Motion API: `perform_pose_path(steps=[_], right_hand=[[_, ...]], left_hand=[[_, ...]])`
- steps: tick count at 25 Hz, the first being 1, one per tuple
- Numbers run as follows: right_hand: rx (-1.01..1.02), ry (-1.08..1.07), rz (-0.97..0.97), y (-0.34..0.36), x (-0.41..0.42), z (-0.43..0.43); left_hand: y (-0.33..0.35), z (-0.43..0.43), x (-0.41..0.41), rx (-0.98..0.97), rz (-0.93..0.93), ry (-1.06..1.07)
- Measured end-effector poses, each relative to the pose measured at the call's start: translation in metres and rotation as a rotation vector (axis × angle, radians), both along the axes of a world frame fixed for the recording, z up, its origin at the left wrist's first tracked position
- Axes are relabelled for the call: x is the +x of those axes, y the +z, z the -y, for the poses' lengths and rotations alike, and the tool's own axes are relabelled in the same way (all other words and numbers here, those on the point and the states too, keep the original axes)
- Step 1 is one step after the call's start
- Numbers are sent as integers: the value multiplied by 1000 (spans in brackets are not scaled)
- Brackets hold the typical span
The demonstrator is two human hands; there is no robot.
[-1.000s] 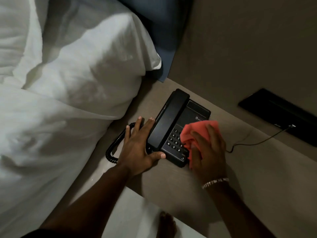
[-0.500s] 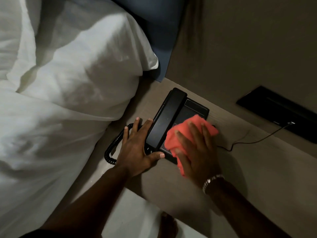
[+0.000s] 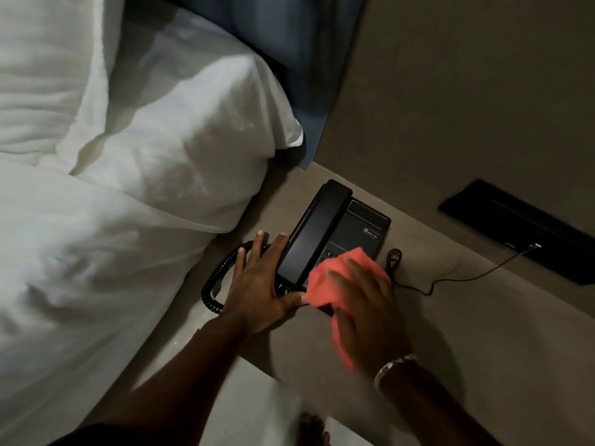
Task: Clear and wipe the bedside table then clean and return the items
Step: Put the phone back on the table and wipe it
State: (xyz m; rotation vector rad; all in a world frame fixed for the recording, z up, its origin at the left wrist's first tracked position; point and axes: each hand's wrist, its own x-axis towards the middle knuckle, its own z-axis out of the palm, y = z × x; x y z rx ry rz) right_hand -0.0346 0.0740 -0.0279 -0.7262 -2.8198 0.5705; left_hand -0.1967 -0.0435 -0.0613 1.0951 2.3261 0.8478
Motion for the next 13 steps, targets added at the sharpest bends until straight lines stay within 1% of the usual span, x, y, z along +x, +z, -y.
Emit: perform_pose_path(steps=[2, 3, 6, 8, 10, 11, 13], right_hand=[[-12, -60, -104, 11, -32, -21], [-3, -109, -112, 16, -55, -34], [-24, -203, 15, 14, -110, -50], [-11, -252, 30, 7, -114, -34], [89, -222, 4, 3, -95, -5], [118, -161, 15, 4, -83, 9], [67, -33, 100, 11, -64, 25]], left_hand=[[-2, 2, -1, -10, 15, 0], [-3, 3, -3, -6, 19, -1], [-1, 3, -2, 16, 25, -5], [2, 2, -1, 17, 36, 3], [2, -1, 1, -8, 43, 8], [3, -2, 1, -52, 41, -10], [11, 2, 0, -183, 38, -88]])
